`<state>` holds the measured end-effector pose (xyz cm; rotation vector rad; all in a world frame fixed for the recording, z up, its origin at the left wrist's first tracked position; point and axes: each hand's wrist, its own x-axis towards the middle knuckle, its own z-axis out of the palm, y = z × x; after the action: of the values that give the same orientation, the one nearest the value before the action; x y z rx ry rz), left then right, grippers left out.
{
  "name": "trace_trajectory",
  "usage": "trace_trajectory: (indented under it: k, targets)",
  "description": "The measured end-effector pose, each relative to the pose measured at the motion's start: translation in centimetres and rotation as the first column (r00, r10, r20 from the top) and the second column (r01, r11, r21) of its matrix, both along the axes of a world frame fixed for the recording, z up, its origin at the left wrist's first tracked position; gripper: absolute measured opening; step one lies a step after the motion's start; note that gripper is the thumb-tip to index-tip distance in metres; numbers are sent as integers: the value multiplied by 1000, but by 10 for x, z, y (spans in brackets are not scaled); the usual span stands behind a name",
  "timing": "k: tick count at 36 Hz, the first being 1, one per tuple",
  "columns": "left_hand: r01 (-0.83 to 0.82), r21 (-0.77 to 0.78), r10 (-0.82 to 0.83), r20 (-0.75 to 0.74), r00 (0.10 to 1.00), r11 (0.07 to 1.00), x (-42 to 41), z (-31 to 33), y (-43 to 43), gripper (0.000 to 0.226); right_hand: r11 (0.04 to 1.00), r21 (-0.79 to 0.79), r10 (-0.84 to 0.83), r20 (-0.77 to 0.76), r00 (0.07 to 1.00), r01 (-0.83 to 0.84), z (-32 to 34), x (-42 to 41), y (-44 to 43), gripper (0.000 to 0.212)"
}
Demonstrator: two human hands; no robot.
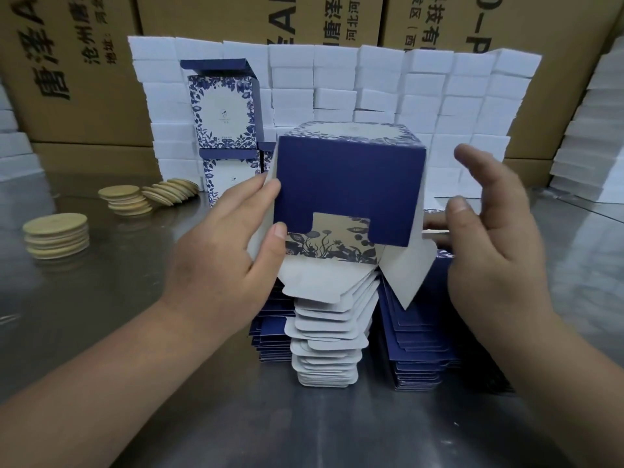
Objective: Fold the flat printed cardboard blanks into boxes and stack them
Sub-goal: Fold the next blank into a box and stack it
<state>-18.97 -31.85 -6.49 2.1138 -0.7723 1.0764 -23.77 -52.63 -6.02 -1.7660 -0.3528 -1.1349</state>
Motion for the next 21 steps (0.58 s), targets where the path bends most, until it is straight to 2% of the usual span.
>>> trace_trajectory:
  k: [5,15,21]
  targets:
    - [62,93,-71,103,992,994,-3,-1,-1,47,999,-49,-9,-79,997,5,8,-5,0,45]
    - [186,120,-204,155,967,975,-5,-2,-1,42,999,-25,35,-154,987,-39,12,-11,4,56]
    - [224,178,-253,166,953,958,-2,-2,0,55,999,-47,-22,-146,989,16,11,-9,1,56]
